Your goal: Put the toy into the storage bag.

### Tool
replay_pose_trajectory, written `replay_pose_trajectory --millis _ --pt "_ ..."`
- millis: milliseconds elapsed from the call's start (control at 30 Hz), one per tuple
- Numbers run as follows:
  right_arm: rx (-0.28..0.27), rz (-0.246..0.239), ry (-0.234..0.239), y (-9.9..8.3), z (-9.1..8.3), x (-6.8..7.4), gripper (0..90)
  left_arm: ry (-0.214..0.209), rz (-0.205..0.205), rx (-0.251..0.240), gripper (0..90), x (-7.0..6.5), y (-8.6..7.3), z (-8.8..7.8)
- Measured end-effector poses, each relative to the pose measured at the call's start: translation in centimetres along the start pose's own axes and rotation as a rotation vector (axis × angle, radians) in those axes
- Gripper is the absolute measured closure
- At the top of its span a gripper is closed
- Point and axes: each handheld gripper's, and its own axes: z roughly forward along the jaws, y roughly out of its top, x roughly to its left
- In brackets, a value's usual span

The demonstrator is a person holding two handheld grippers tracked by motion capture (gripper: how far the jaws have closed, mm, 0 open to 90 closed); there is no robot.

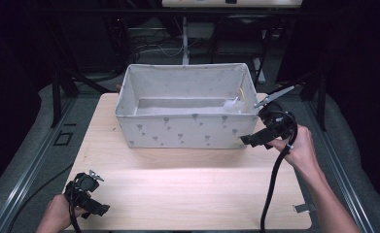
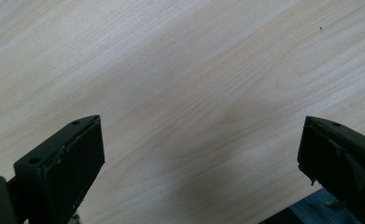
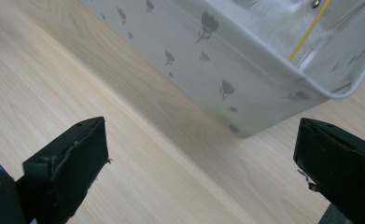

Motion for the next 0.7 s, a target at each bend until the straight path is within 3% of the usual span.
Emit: replay_pose_trajectory --millis 367,500,700 --pt "0.032 -0.006 -0.004 -3.8 2.3 1.5 2.2 0.0 -0.002 -0.001 0.5 -0.1 0.0 0.0" --pt "0.063 0.02 0.028 -6.2 4.3 2.1 2.1 0.001 0.002 -0.001 0.5 -0.1 0.0 0.0" --pt "0.078 0.046 0.031 -8.6 5.8 2.4 3.6 0.0 0.004 0.005 0.5 -0.1 0.0 0.1"
